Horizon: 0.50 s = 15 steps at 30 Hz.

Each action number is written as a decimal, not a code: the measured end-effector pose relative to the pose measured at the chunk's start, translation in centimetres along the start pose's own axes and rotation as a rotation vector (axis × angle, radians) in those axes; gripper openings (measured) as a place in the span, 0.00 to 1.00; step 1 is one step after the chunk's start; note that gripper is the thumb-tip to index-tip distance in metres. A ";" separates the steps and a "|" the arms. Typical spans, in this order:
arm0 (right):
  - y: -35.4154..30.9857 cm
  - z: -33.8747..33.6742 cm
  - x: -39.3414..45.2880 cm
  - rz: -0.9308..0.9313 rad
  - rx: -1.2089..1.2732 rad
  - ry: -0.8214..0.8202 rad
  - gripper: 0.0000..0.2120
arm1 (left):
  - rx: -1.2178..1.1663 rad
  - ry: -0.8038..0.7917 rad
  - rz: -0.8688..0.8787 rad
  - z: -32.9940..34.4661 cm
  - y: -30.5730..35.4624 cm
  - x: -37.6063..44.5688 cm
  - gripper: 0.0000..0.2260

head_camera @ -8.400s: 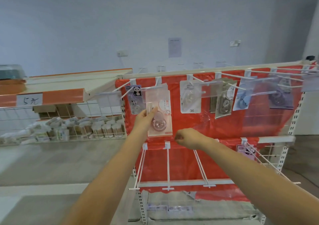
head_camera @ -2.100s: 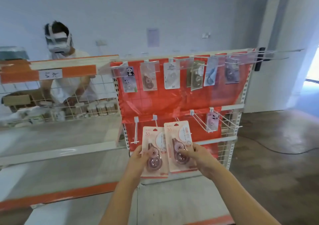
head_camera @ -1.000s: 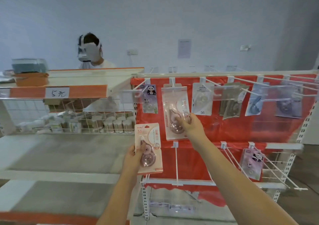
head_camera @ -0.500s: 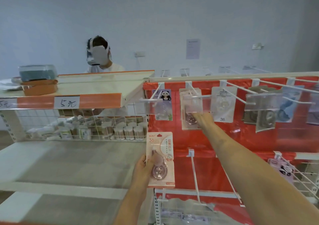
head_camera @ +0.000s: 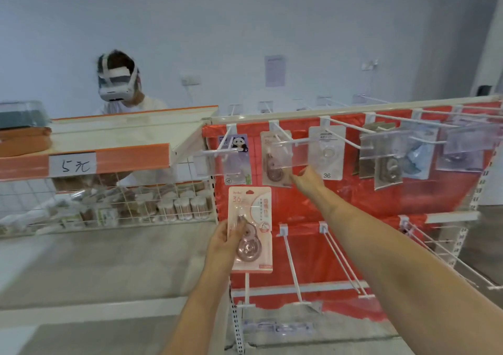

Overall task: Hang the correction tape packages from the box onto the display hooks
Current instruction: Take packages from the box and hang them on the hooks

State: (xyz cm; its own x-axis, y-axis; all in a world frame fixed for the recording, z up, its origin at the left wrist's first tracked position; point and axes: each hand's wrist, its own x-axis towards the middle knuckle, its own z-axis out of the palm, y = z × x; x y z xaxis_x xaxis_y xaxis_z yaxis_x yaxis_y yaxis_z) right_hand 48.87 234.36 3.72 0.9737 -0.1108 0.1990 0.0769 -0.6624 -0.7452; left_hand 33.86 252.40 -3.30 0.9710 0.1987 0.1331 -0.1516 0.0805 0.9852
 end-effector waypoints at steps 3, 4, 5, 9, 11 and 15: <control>1.5 -1.4 -1.6 -0.052 -0.177 -0.025 0.16 | -0.017 -0.016 0.021 1.6 1.3 0.0 0.04; 1.8 -2.1 -2.3 -0.097 -0.244 -0.029 0.15 | -0.030 -0.031 0.035 2.1 1.6 0.0 0.04; 2.1 -2.6 -2.9 -0.132 -0.304 -0.031 0.14 | -0.044 -0.047 0.054 2.7 2.0 0.0 0.05; 3.5 -4.7 -4.5 -0.222 -0.521 -0.059 0.14 | -0.100 -0.087 0.162 4.8 3.2 0.0 0.05; 4.3 -5.3 -4.9 -0.236 -0.584 -0.064 0.15 | -0.123 -0.089 0.214 5.7 3.7 -0.2 0.06; 5.4 -6.3 -6.1 -0.241 -0.654 -0.074 0.16 | -0.098 -0.094 0.294 7.3 4.0 -0.7 0.06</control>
State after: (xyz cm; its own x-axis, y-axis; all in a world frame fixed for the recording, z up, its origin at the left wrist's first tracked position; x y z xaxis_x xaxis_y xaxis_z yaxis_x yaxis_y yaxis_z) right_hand 42.01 226.79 2.44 0.9595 0.1307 0.2497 0.1705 -0.9746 -0.1453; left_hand 33.90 245.46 1.34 0.8950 0.1363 0.4247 -0.4409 0.1276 0.8884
